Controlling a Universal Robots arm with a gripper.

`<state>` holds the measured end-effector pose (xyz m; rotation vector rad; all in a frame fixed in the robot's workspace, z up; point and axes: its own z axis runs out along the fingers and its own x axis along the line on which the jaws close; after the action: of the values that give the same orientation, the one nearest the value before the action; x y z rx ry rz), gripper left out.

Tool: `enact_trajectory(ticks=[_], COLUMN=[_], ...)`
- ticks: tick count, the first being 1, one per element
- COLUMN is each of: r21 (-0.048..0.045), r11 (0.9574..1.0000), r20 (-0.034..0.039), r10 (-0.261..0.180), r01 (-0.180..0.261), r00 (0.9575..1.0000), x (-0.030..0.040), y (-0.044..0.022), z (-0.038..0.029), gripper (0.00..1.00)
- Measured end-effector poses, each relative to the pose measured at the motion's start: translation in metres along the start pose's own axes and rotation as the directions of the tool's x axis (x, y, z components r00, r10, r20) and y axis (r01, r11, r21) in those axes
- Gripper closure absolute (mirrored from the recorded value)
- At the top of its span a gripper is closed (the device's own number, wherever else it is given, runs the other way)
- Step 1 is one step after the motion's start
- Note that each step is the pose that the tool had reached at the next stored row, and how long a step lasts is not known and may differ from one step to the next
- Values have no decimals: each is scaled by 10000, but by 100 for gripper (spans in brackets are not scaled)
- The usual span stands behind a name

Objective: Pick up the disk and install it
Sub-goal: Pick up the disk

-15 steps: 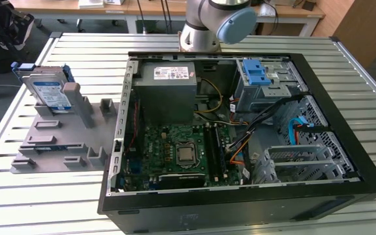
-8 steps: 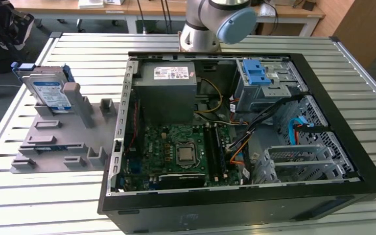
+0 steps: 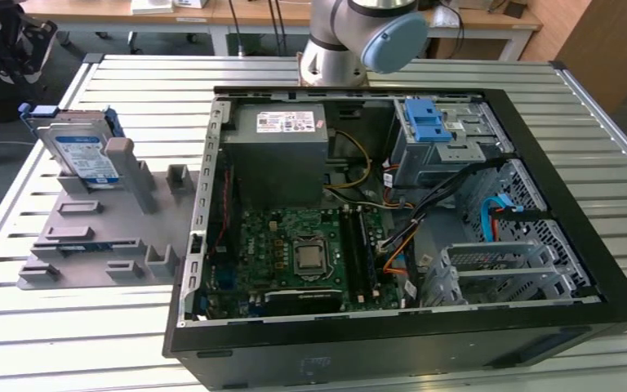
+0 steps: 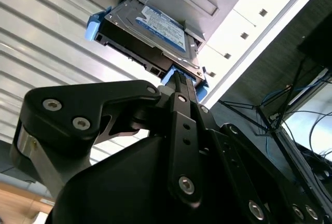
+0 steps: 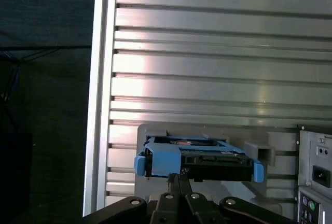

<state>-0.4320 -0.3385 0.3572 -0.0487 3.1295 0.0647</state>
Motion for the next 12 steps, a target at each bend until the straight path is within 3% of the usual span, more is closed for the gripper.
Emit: enact_trajectory(ticks=[12], r21=[-1], r11=[10000], r20=[-3], r10=[-75], r01=[75], r00=[10000], x=[0], y=[0], z=[0], gripper=[89])
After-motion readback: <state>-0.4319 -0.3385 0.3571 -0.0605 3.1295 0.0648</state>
